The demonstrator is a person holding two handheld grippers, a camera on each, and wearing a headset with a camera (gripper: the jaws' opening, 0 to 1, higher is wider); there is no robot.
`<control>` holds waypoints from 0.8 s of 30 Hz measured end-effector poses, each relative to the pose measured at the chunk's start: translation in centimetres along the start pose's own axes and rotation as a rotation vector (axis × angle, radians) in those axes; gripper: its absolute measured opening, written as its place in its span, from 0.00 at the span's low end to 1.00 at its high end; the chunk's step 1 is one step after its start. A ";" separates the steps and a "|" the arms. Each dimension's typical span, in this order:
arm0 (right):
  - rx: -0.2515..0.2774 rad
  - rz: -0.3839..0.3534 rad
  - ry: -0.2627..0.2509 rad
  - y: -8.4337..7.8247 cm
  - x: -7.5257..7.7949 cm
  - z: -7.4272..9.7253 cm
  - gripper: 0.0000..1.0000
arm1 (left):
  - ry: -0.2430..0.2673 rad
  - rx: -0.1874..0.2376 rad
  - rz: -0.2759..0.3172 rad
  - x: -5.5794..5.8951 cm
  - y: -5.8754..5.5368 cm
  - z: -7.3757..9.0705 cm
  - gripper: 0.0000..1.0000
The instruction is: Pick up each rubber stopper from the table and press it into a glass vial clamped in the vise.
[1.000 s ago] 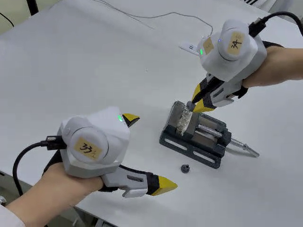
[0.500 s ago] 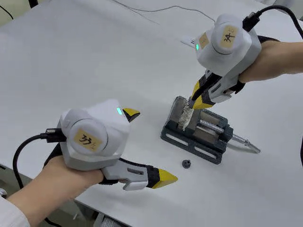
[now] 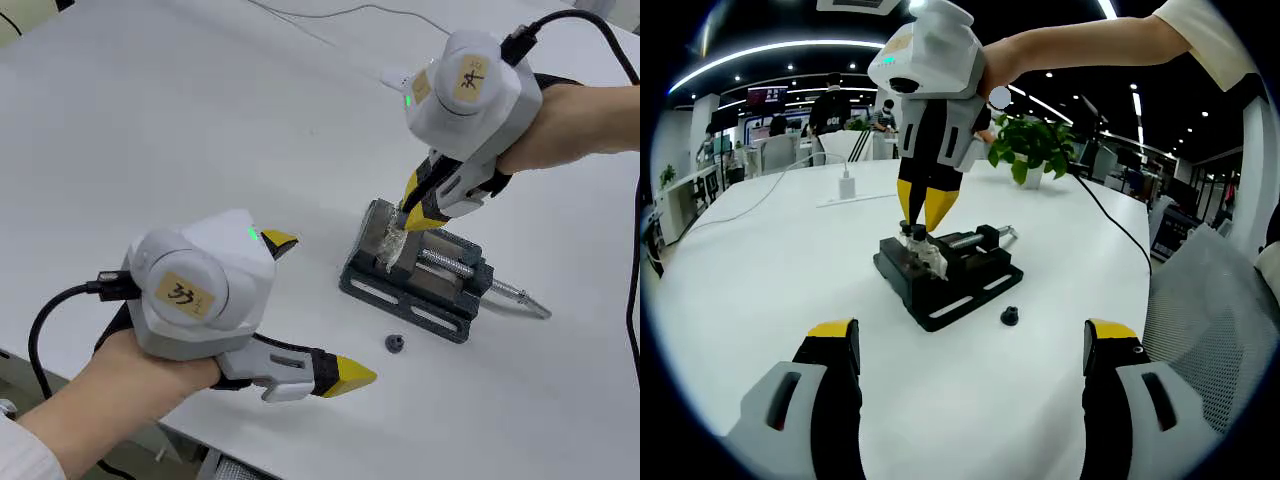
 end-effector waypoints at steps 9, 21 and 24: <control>-0.006 -0.006 -0.002 0.0 0.1 -0.2 0.05 | -0.008 -0.001 -0.001 0.0 0.1 -0.2 0.91; -0.027 -0.045 0.004 0.1 0.2 -0.2 0.04 | -0.011 -0.002 0.004 0.0 0.0 -0.1 0.91; -0.037 -0.049 0.000 0.3 0.2 -0.4 0.04 | -0.011 -0.005 0.006 0.0 -0.1 -0.2 0.90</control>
Point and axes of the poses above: the centre of the closed fingertips' face, and the gripper's own axes: z roughly backward along the fingers, x roughly to its right, y roughly out of its top, the point moved 7 cm from there along z, roughly backward along the fingers, and after that the axes turned 5 degrees about y, right-handed, at the moved point
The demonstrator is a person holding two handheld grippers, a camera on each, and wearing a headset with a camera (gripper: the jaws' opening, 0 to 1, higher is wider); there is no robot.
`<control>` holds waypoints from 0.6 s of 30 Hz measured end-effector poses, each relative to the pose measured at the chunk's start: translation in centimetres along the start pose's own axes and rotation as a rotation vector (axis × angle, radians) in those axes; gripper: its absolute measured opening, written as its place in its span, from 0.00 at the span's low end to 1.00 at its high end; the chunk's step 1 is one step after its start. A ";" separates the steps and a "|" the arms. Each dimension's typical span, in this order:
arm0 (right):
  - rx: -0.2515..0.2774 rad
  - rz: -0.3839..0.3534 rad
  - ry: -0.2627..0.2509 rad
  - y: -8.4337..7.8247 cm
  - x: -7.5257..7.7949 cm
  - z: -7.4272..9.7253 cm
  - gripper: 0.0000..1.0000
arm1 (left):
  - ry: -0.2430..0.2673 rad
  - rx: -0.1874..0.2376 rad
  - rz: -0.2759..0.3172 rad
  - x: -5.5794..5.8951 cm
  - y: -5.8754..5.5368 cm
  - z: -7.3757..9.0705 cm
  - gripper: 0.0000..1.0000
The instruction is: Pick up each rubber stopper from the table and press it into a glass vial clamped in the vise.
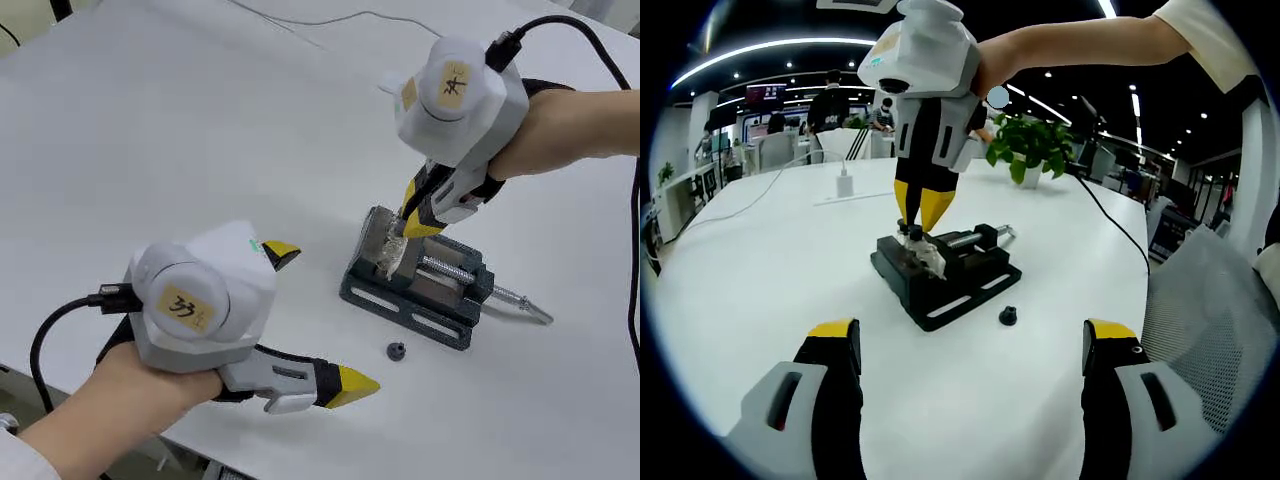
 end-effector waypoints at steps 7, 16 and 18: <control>0.010 -0.060 -0.018 -0.1 0.0 0.0 0.03 | -0.002 0.003 0.005 0.1 0.0 -0.2 0.90; 0.038 -0.215 -0.021 -0.3 0.4 -0.1 0.03 | -0.018 0.004 0.003 0.3 0.1 -0.7 0.90; 0.033 -0.236 -0.018 -0.2 0.2 -0.1 0.03 | -0.020 0.003 0.001 0.3 0.2 -0.8 0.90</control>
Point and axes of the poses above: the centre of the closed fingertips' face, and the gripper's own axes: z roughly backward along the fingers, x roughly to its right, y roughly out of its top, the point moved 7 cm from there along z, roughly backward along the fingers, and after that the axes turned 5 degrees about y, right-handed, at the moved point
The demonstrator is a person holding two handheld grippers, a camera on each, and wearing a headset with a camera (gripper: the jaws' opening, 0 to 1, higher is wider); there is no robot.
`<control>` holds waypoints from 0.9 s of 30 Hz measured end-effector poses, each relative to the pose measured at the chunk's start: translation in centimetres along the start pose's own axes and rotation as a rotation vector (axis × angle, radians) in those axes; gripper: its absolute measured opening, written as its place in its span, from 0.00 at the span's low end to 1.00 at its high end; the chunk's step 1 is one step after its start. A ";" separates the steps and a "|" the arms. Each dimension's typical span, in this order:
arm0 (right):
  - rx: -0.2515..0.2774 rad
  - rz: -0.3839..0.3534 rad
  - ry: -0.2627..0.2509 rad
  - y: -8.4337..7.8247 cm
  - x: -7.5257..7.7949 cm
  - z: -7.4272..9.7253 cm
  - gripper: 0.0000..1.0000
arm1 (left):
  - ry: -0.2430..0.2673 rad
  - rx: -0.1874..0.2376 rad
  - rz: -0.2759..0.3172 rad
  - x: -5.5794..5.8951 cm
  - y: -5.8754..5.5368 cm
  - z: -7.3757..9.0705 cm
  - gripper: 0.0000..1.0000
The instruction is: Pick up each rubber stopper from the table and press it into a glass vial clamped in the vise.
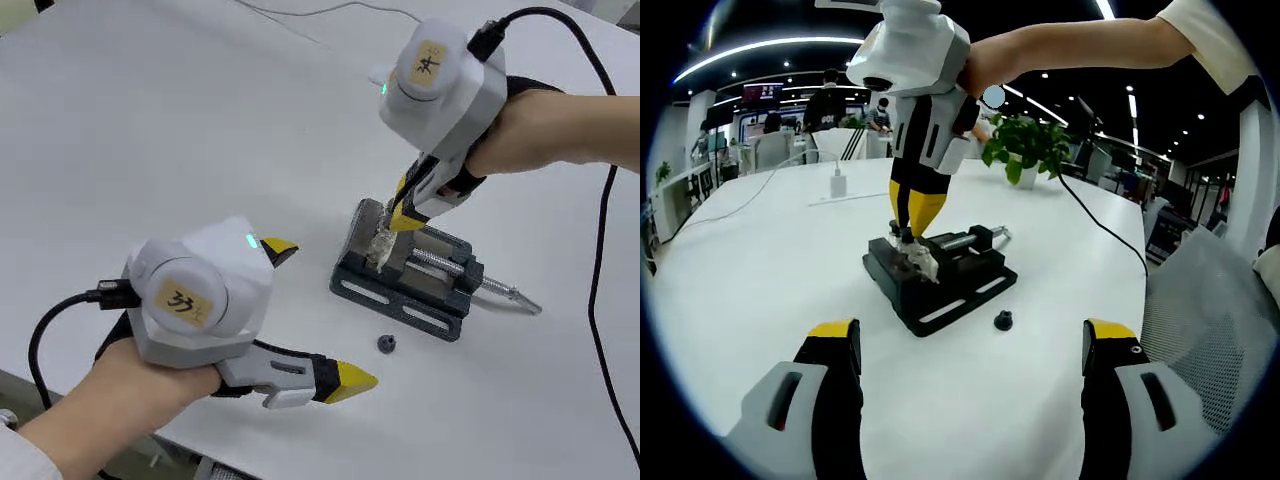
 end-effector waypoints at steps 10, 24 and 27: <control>-0.084 -0.094 -0.028 0.8 -0.6 -0.1 0.04 | -0.015 -0.006 0.002 0.2 -0.1 -0.3 0.90; -0.057 0.021 -0.017 0.2 -1.2 0.3 0.07 | -0.015 -0.009 -0.003 -0.1 0.0 -0.1 0.89; -0.040 0.050 -0.013 0.2 -0.9 0.4 0.07 | -0.019 -0.010 -0.006 0.0 0.1 -0.1 0.89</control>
Point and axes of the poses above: the centre of the closed fingertips' face, and the gripper's own axes: z roughly backward along the fingers, x roughly to its right, y roughly out of its top, the point moved 7 cm from there along z, roughly backward along the fingers, and after that the axes turned 5 degrees about y, right-handed, at the moved point
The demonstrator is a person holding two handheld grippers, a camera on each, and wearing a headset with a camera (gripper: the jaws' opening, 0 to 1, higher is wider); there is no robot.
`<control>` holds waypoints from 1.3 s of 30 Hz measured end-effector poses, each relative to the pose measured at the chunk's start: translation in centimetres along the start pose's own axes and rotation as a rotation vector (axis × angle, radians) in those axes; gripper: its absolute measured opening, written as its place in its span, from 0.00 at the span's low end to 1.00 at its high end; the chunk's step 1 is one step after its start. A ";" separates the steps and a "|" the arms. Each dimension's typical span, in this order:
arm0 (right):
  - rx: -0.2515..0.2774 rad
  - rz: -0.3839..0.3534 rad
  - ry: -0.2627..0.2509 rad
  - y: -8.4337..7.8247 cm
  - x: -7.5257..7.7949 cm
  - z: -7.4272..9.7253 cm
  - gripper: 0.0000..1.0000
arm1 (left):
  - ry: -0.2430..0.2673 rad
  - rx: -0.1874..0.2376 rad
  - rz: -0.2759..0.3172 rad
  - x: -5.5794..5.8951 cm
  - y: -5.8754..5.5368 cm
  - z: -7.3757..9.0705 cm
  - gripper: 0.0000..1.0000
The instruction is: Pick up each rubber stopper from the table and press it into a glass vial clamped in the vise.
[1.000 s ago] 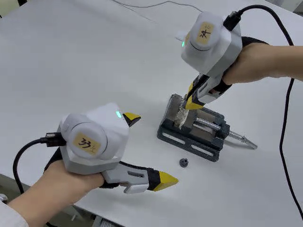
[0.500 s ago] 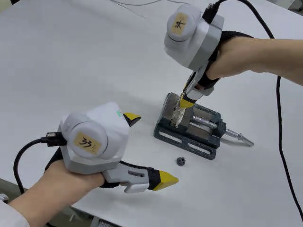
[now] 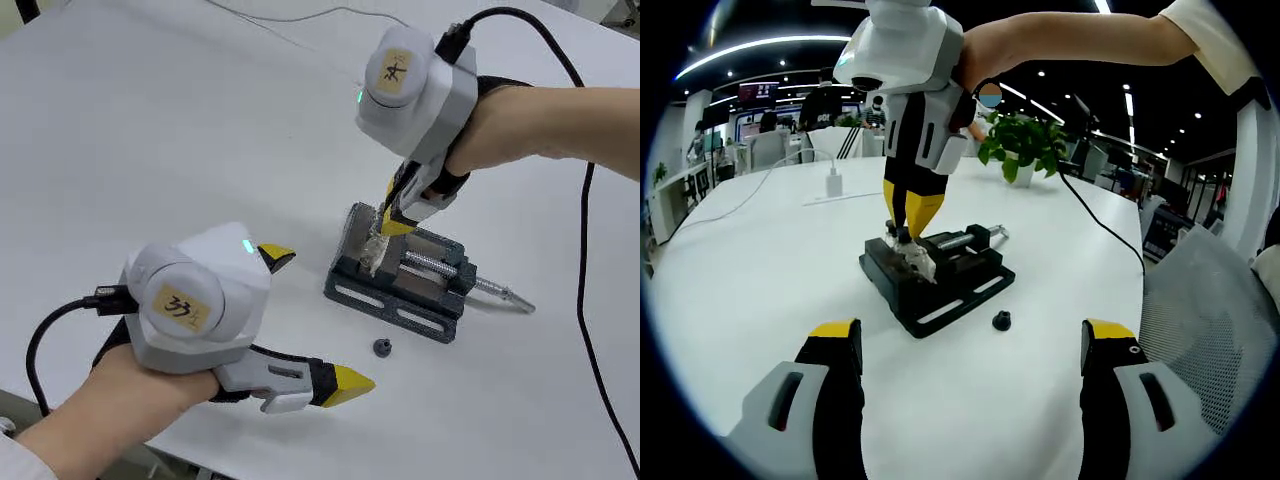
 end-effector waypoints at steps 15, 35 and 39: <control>0.123 -0.011 -0.025 -1.0 0.8 2.2 0.10 | -0.003 -0.007 -0.008 -0.3 0.1 0.1 0.89; 0.210 -0.053 0.086 -1.3 1.3 0.5 0.01 | 0.007 -0.023 0.003 -0.5 -0.5 0.3 0.89; 0.207 -0.051 0.090 -1.2 1.2 0.3 0.00 | 0.007 -0.027 0.005 -0.5 -0.6 0.2 0.89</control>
Point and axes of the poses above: the centre of the closed fingertips' face, and the gripper's own axes: z roughly backward along the fingers, x roughly to its right, y roughly out of its top, the point moved 7 cm from there along z, roughly backward along the fingers, and after that the axes turned 5 degrees about y, right-handed, at the moved point
